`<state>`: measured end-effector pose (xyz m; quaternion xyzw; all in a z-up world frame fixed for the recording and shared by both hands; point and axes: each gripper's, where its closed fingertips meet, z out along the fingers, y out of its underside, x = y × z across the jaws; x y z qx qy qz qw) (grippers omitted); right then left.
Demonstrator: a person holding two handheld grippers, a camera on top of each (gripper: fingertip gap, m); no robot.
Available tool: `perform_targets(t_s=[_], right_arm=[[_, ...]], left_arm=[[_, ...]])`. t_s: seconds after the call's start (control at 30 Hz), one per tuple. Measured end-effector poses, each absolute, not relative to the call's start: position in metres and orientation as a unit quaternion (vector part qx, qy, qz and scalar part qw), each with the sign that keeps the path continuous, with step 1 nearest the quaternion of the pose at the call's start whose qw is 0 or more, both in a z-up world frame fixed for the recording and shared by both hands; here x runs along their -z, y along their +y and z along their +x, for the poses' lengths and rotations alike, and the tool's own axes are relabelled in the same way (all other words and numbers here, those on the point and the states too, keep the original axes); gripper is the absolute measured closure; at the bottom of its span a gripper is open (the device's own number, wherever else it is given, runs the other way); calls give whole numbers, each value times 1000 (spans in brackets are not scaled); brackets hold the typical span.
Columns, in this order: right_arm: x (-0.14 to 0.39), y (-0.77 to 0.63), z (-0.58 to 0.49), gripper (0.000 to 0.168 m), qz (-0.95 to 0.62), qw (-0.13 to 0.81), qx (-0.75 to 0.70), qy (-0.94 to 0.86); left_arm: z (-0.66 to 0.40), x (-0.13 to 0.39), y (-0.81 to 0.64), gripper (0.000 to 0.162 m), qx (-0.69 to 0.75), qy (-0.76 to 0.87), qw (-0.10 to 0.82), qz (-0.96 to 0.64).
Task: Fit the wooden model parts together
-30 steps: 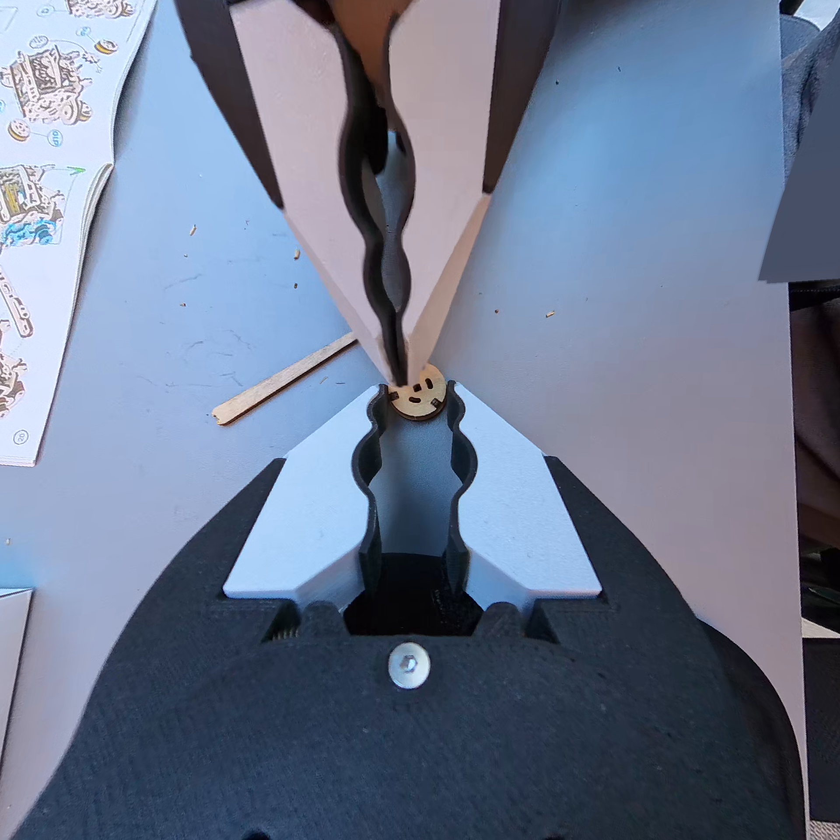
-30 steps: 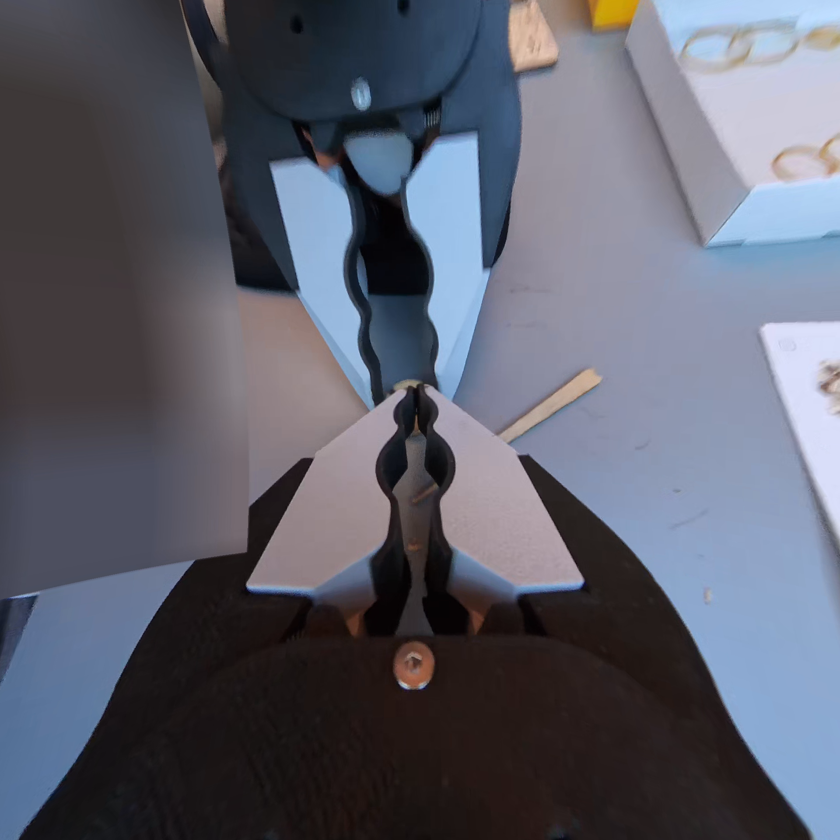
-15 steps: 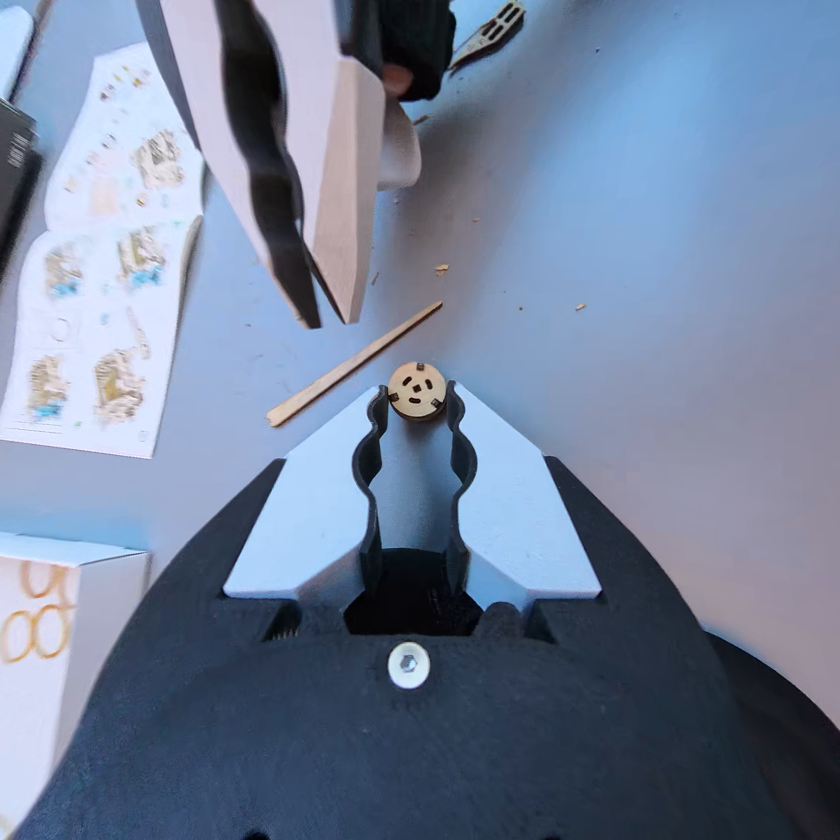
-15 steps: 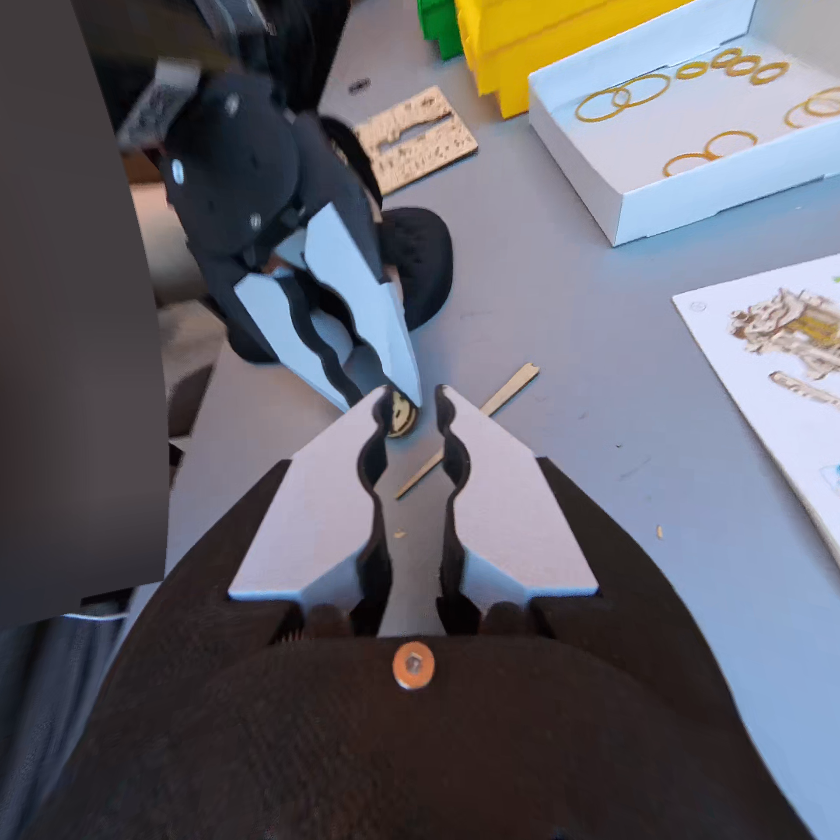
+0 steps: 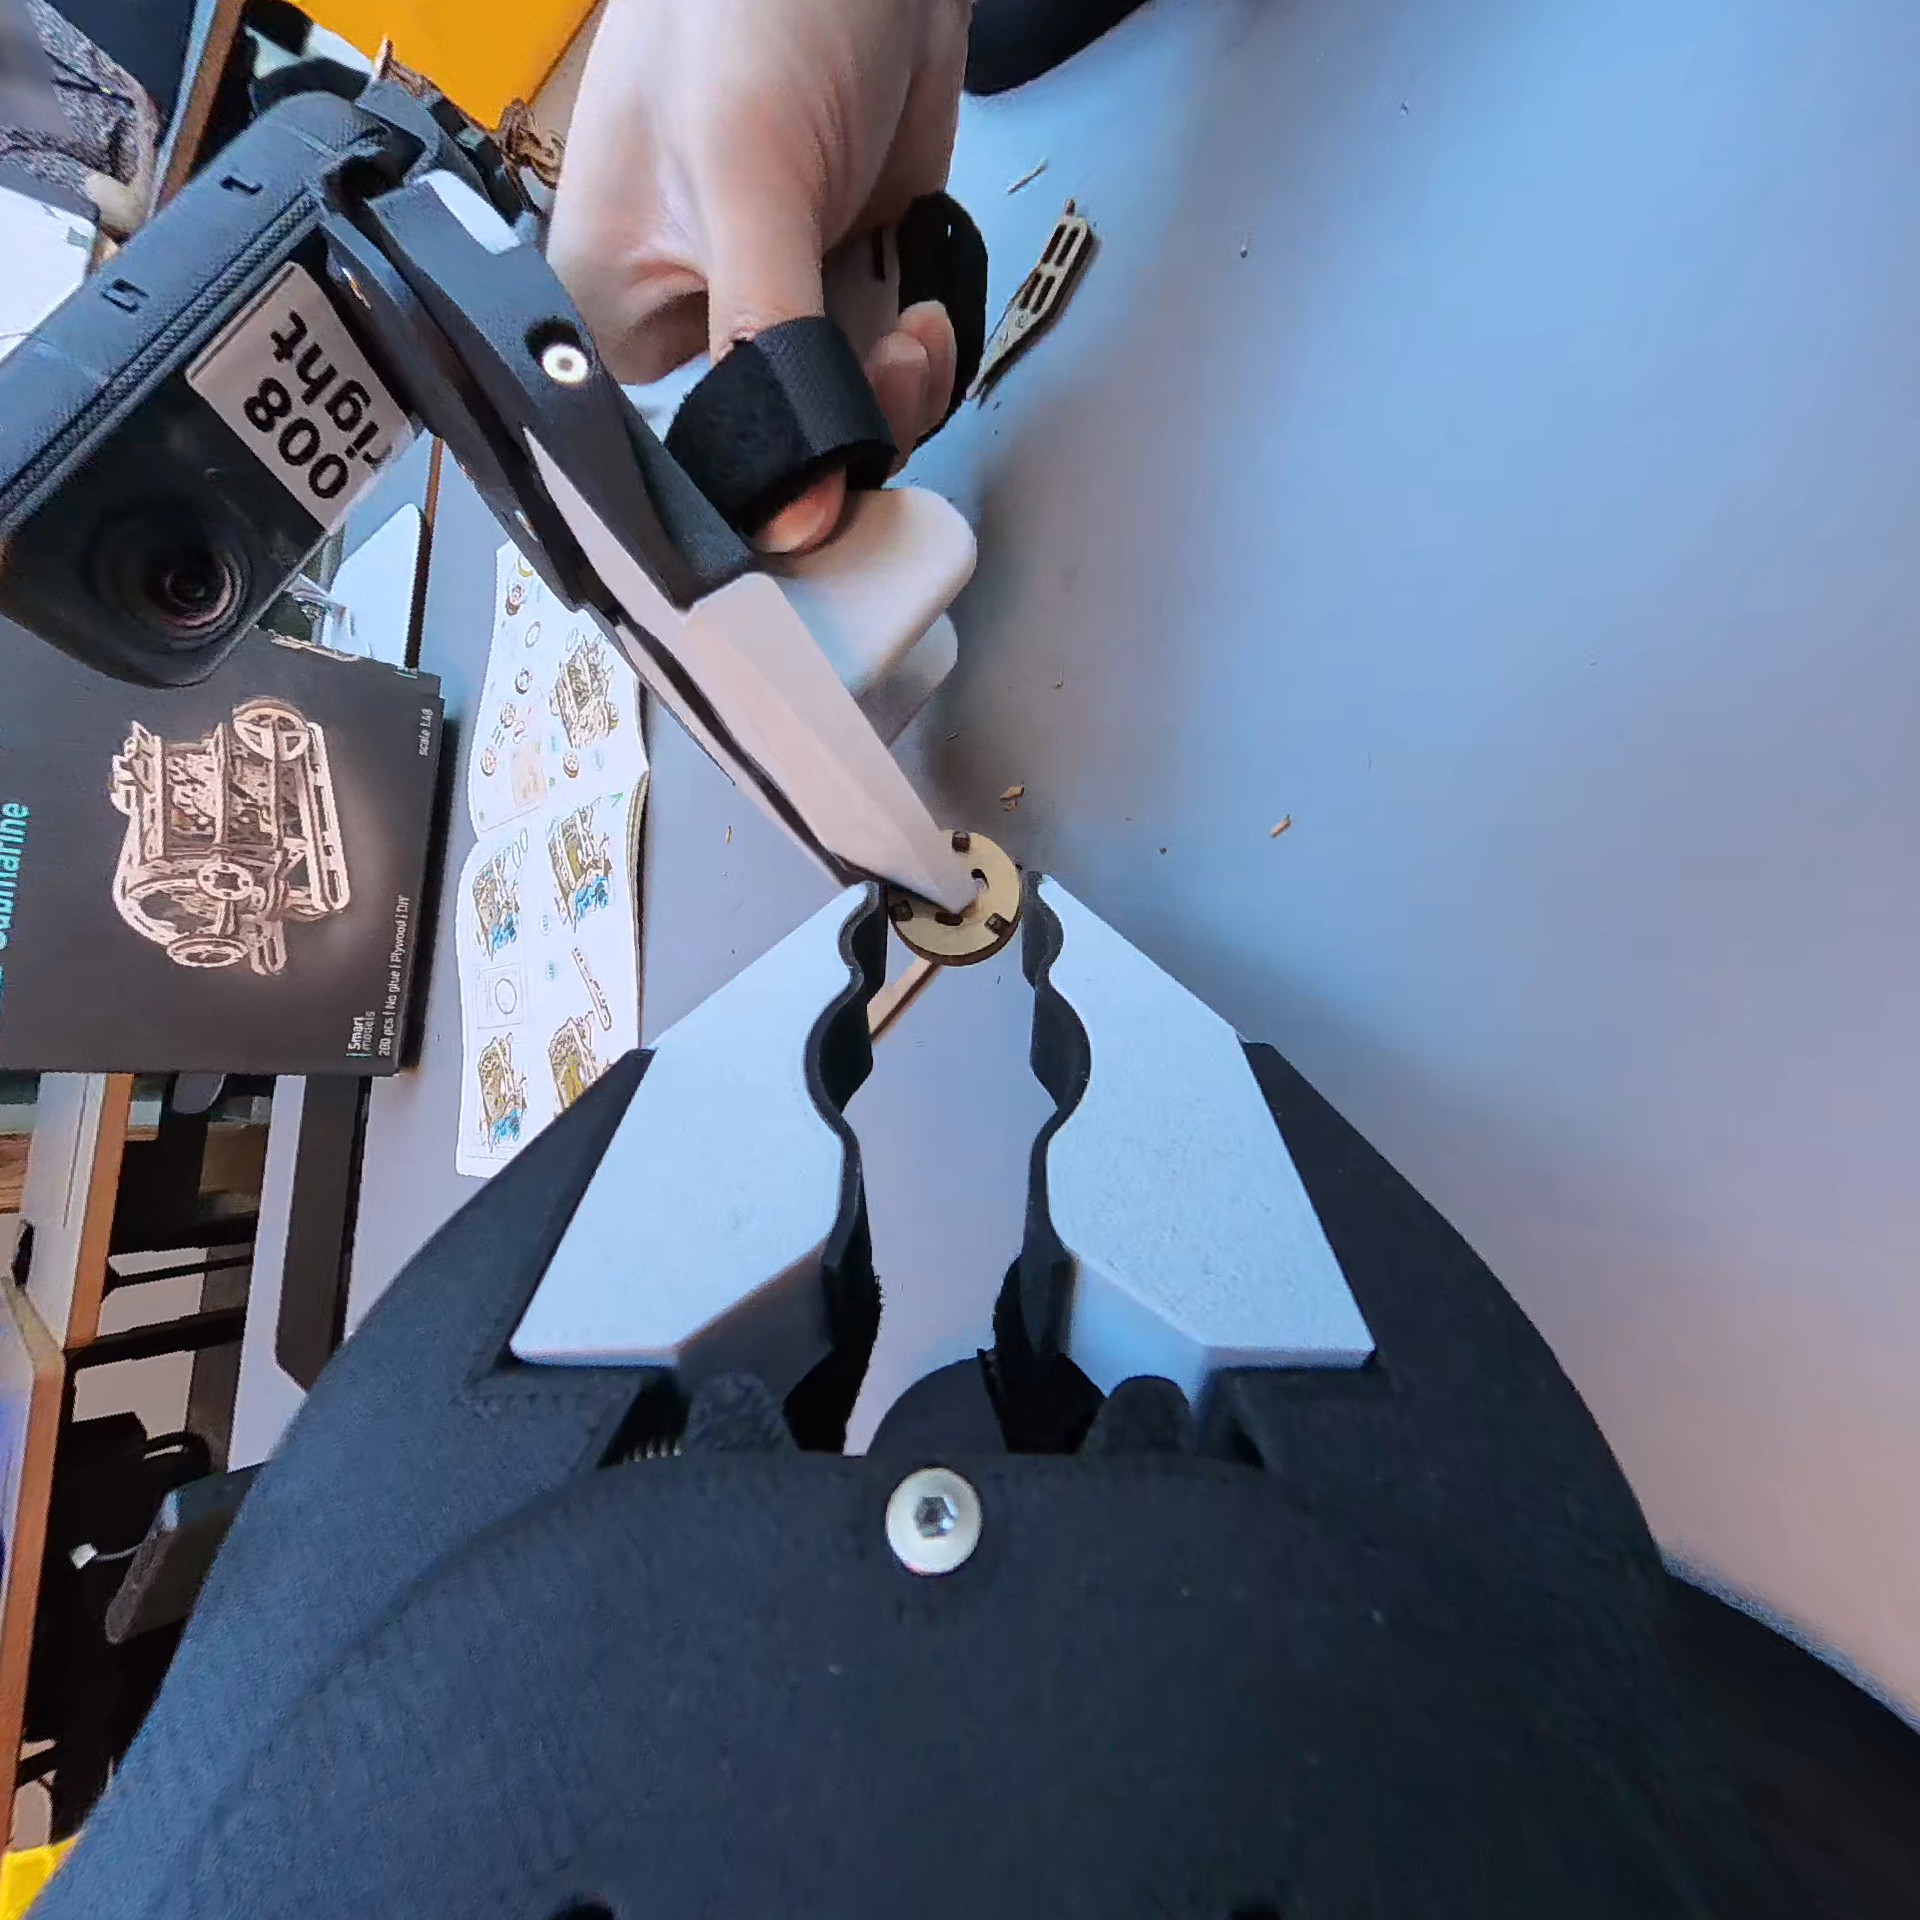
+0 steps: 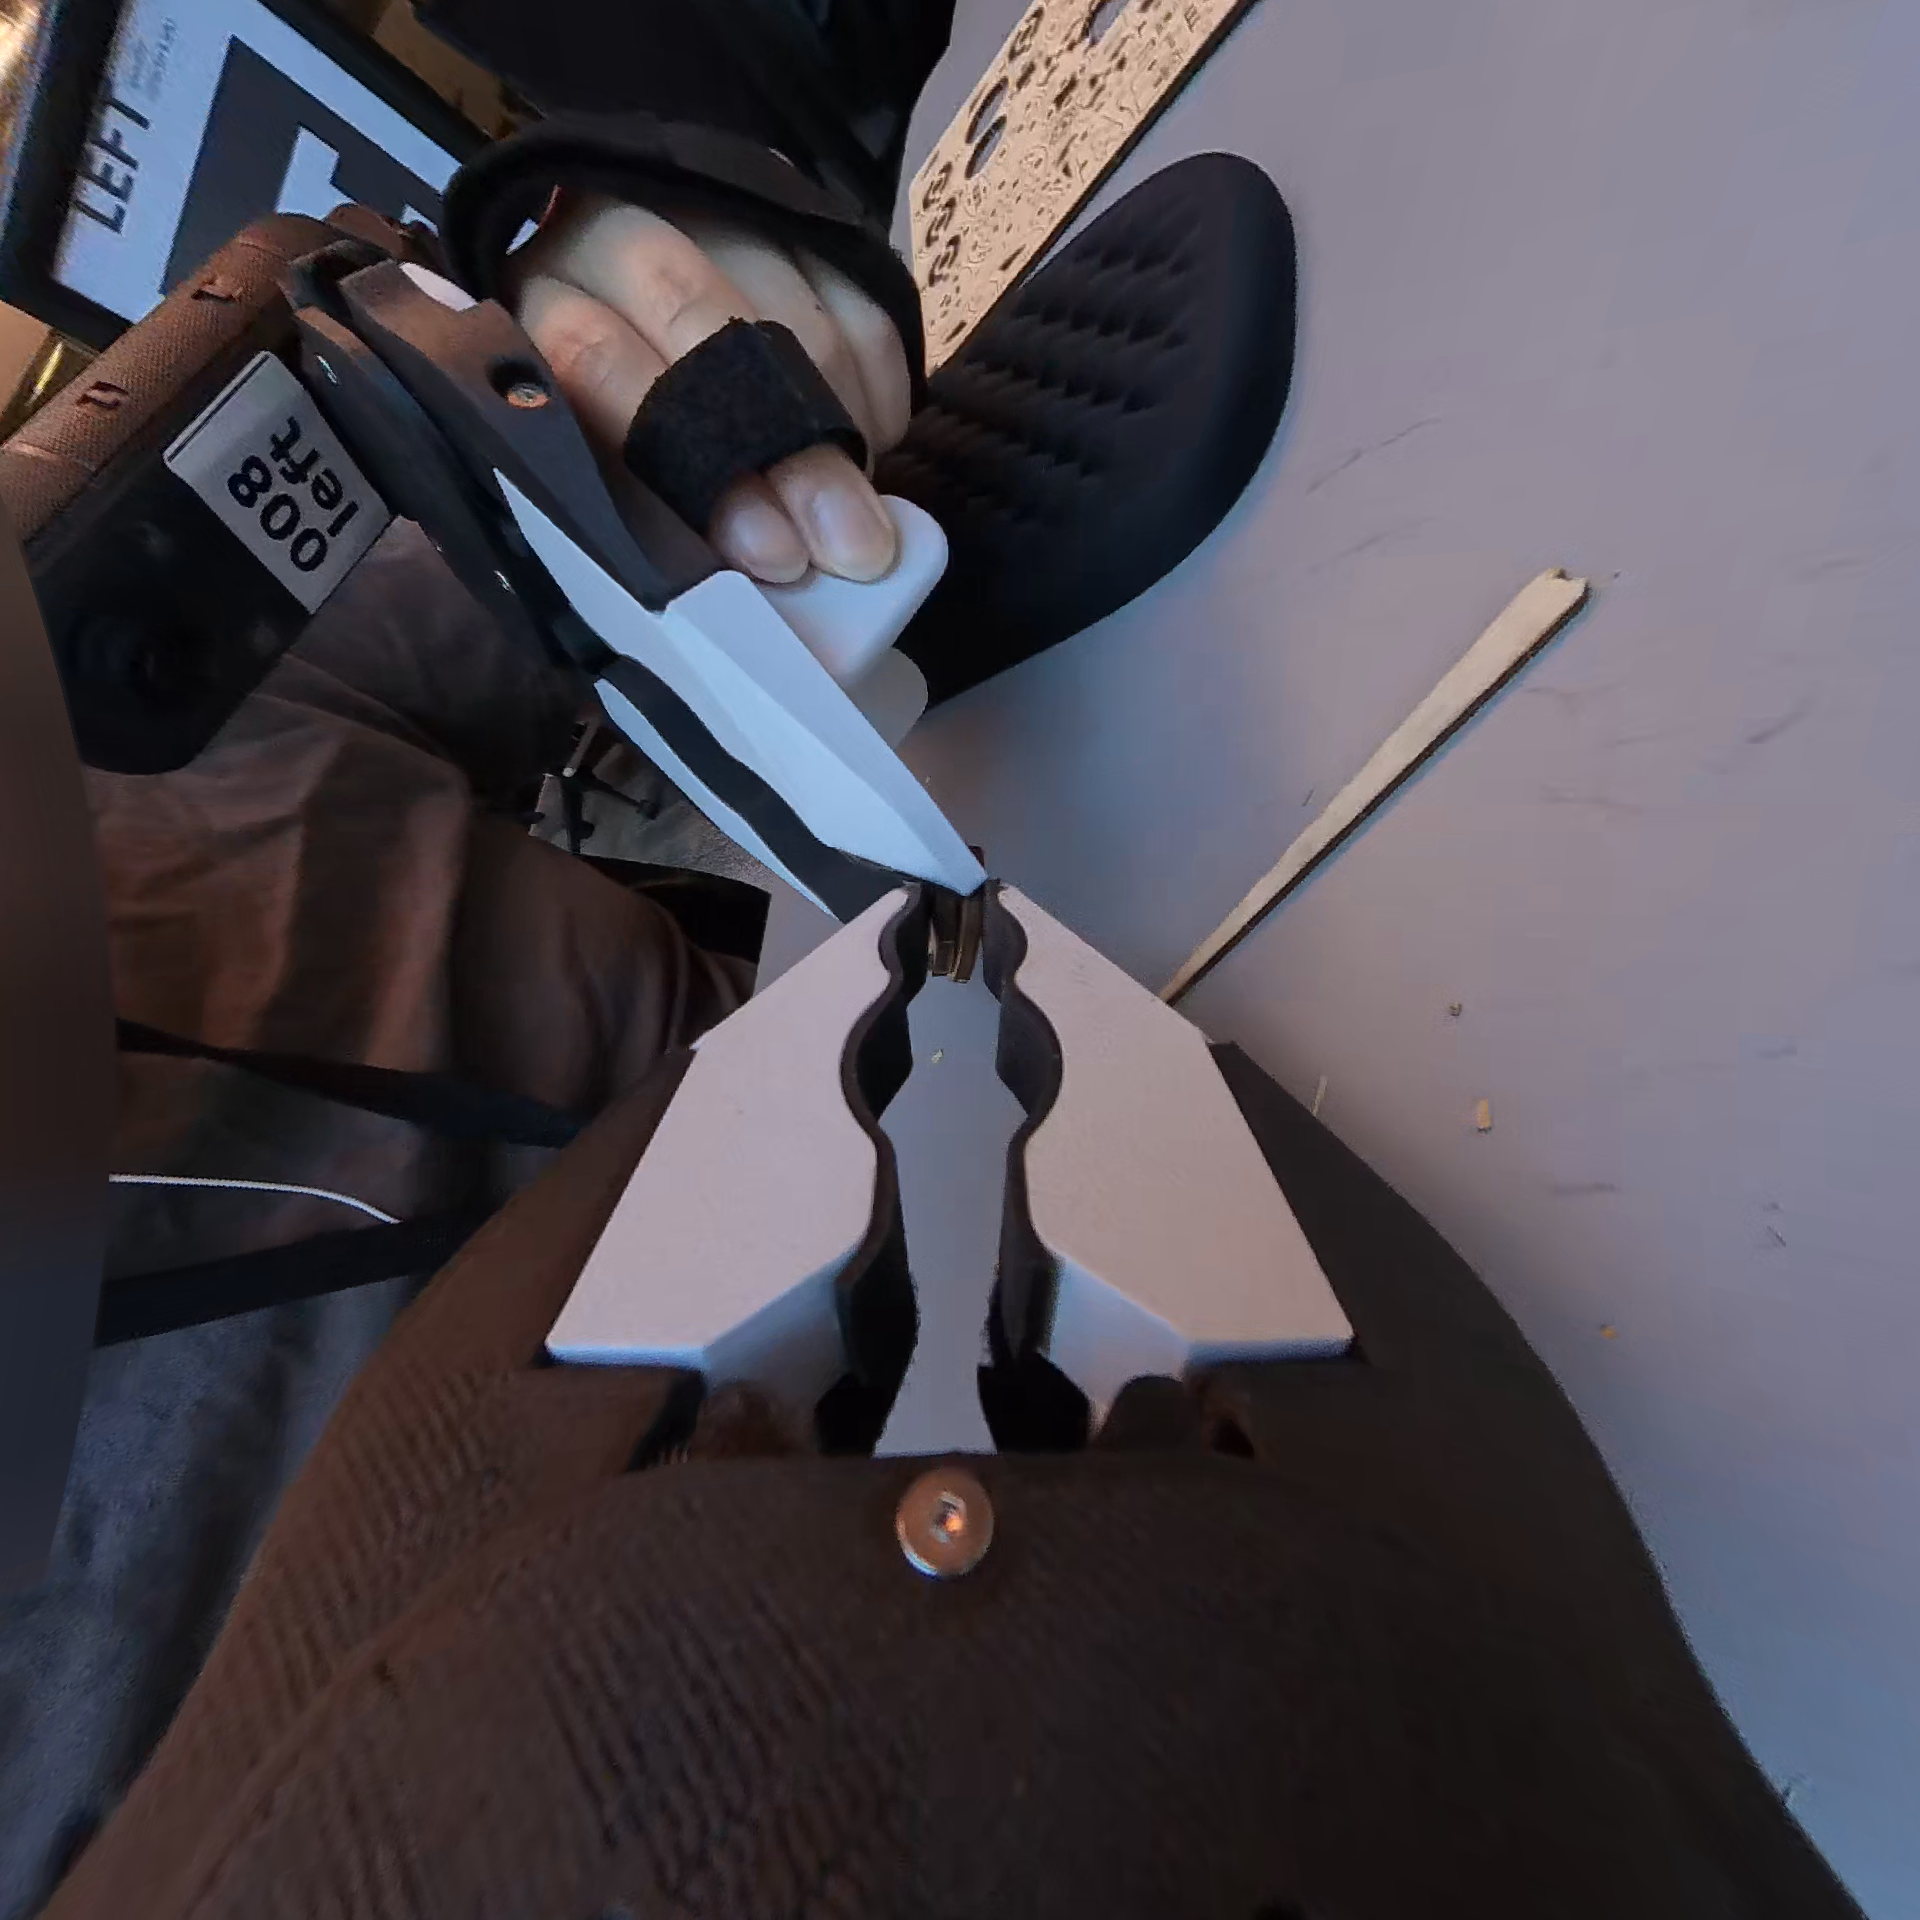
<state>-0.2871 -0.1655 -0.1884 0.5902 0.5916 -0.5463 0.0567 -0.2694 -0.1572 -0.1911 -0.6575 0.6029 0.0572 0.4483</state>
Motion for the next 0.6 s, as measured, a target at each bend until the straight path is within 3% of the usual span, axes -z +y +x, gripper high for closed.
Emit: perform_targets(t_s=[0.17, 0.3, 0.4, 0.6], right_arm=[[166, -159, -283, 162, 554, 10, 582, 596], [150, -154, -282, 162, 505, -83, 579, 634], [149, -154, -282, 162, 470, -145, 550, 676], [146, -160, -281, 162, 417, -218, 517, 715]], left_arm=[[-283, 179, -149, 129, -52, 538, 459, -705], [-274, 172, -167, 118, 179, 442, 433, -765], [-274, 153, -163, 131, 275, 375, 448, -764], [-275, 148, -156, 147, 227, 409, 480, -742]])
